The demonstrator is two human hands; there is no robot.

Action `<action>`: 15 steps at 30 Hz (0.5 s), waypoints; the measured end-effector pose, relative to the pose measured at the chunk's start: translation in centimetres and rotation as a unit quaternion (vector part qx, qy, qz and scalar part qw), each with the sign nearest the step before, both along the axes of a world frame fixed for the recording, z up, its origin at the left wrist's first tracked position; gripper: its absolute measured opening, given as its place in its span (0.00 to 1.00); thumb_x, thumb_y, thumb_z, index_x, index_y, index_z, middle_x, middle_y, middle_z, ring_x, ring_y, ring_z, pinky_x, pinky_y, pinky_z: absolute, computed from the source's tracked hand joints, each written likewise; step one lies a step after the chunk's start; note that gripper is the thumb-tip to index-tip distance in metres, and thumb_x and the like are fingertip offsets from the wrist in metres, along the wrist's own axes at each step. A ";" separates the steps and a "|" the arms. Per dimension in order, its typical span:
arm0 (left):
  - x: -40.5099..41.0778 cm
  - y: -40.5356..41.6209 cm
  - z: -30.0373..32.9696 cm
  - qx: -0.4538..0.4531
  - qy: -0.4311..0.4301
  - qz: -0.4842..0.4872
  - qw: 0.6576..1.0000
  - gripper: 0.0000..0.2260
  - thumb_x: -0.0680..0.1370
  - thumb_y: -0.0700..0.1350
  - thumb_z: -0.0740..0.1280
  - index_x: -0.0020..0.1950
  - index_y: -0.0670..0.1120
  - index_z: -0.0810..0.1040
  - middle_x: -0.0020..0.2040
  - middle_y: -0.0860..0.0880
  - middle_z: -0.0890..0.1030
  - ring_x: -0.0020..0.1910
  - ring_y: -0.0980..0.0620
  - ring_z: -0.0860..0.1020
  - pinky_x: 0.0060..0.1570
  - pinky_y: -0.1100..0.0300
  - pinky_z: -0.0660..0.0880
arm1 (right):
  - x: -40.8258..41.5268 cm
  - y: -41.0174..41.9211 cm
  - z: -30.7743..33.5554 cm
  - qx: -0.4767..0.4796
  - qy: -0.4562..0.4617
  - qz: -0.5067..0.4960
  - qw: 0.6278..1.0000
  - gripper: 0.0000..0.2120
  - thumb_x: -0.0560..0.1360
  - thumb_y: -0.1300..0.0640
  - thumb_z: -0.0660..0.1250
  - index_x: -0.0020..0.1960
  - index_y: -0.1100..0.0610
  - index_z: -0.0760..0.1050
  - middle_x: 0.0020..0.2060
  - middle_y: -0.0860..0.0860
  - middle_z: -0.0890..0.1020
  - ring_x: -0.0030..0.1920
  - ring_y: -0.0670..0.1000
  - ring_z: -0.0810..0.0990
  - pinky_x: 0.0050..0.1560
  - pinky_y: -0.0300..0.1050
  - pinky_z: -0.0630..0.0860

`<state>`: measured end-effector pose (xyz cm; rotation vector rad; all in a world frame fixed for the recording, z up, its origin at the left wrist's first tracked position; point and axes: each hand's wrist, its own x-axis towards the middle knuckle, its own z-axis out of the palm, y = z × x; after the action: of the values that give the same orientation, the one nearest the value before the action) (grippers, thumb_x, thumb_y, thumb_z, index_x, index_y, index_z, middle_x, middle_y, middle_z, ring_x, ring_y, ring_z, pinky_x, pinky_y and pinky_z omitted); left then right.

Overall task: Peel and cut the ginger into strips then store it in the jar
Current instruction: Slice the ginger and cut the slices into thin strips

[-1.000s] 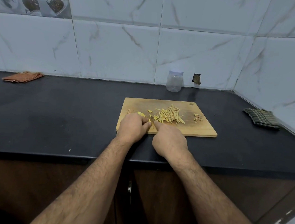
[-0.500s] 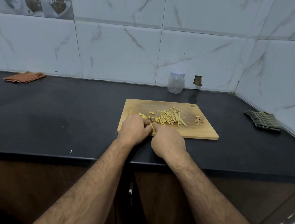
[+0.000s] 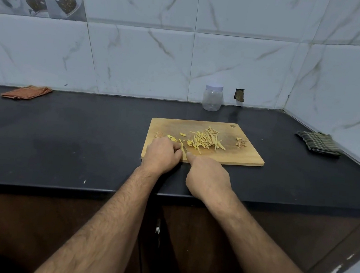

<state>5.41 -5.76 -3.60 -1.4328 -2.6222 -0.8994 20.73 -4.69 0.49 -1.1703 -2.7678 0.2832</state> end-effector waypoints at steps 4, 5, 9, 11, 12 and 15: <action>0.3 -0.1 0.0 0.001 0.005 0.009 1.000 0.12 0.78 0.46 0.63 0.53 0.48 0.85 0.52 0.47 0.82 0.54 0.44 0.79 0.53 0.52 0.77 | 0.8 -0.3 -0.1 0.000 -0.017 0.000 1.000 0.31 0.78 0.63 0.59 0.78 0.46 0.59 0.63 0.55 0.77 0.61 0.56 0.76 0.47 0.48 0.72; 0.3 -0.1 0.1 0.000 0.006 0.009 1.000 0.12 0.78 0.46 0.63 0.53 0.48 0.85 0.52 0.47 0.82 0.54 0.44 0.79 0.53 0.52 0.77 | 0.8 -0.4 -0.1 0.002 -0.019 -0.002 1.000 0.30 0.78 0.63 0.59 0.78 0.46 0.60 0.63 0.55 0.77 0.61 0.56 0.76 0.48 0.48 0.72; 0.4 -0.1 0.2 0.003 0.015 0.010 1.000 0.12 0.78 0.46 0.63 0.54 0.48 0.85 0.54 0.46 0.83 0.53 0.44 0.79 0.54 0.52 0.77 | 0.1 -0.1 0.2 0.007 -0.012 -0.013 1.000 0.29 0.80 0.63 0.58 0.78 0.46 0.60 0.65 0.54 0.77 0.63 0.55 0.76 0.52 0.48 0.75; 0.5 -0.1 0.2 0.005 0.014 0.011 1.000 0.12 0.78 0.46 0.63 0.55 0.49 0.85 0.53 0.47 0.83 0.53 0.45 0.79 0.53 0.53 0.77 | -0.2 0.1 0.3 0.005 -0.014 -0.017 1.000 0.30 0.80 0.63 0.58 0.79 0.45 0.59 0.65 0.53 0.76 0.63 0.55 0.76 0.52 0.49 0.75; 0.5 -0.1 0.2 0.007 0.012 0.011 1.000 0.12 0.78 0.47 0.63 0.55 0.50 0.85 0.53 0.48 0.83 0.53 0.45 0.79 0.52 0.54 0.77 | -0.2 0.2 0.3 0.005 -0.016 -0.016 1.000 0.30 0.80 0.63 0.58 0.79 0.45 0.59 0.65 0.53 0.76 0.63 0.55 0.76 0.52 0.49 0.75; 0.4 -0.1 0.2 0.011 0.005 0.013 1.000 0.13 0.77 0.46 0.63 0.56 0.50 0.85 0.53 0.49 0.84 0.53 0.46 0.79 0.53 0.55 0.77 | 0.3 0.1 0.2 0.001 -0.024 -0.010 1.000 0.31 0.79 0.63 0.58 0.79 0.45 0.58 0.65 0.54 0.76 0.63 0.56 0.76 0.52 0.49 0.75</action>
<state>5.82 -5.84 -3.40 -1.3904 -2.6098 -0.9139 21.07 -4.58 0.67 -1.2185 -2.7943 0.2543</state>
